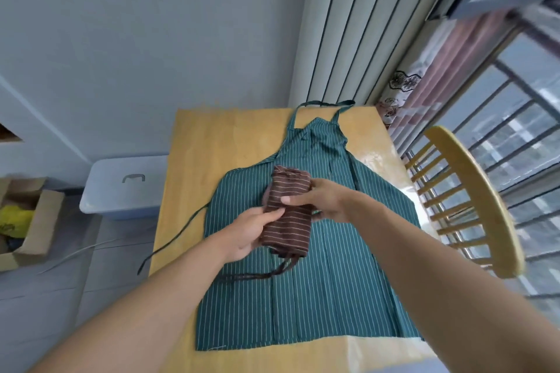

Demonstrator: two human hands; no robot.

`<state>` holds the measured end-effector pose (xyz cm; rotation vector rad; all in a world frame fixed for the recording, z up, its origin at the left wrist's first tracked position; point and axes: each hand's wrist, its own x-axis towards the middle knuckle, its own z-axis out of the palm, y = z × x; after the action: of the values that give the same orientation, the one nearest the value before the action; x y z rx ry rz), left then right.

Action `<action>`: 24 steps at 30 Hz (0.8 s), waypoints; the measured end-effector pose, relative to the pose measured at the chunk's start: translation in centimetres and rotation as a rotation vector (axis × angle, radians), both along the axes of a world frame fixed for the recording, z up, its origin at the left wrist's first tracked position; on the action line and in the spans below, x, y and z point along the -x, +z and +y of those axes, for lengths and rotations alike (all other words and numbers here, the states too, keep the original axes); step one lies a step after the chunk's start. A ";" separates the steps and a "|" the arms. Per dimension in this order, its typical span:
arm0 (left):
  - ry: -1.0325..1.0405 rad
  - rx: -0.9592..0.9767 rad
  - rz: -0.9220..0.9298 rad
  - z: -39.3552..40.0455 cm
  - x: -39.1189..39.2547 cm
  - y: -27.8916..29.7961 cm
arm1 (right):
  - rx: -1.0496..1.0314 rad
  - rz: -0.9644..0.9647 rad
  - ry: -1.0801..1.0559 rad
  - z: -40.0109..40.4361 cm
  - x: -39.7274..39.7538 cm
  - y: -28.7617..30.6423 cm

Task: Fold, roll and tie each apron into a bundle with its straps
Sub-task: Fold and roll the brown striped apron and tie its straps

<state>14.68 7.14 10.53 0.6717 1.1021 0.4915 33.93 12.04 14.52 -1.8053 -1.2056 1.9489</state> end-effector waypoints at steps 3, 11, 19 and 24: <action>0.052 -0.037 0.037 -0.9 -0.8 1.2 | -0.120 -0.012 -0.107 -2.5 0.2 0.4; 0.014 -0.156 0.246 -2.7 -2.3 3.1 | -0.201 0.080 -0.250 -6.1 -0.9 1.9; -0.169 -0.250 0.187 -4.4 -5.3 6.2 | -0.153 -0.027 -0.558 -7.9 -3.1 4.2; -0.199 -0.317 0.263 -5.0 -7.1 7.4 | -0.113 -0.088 -0.592 -8.2 -4.9 5.1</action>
<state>21.82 2.09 17.97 1.1384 1.1982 0.4171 38.84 3.87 19.61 -1.9185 -0.6694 1.4508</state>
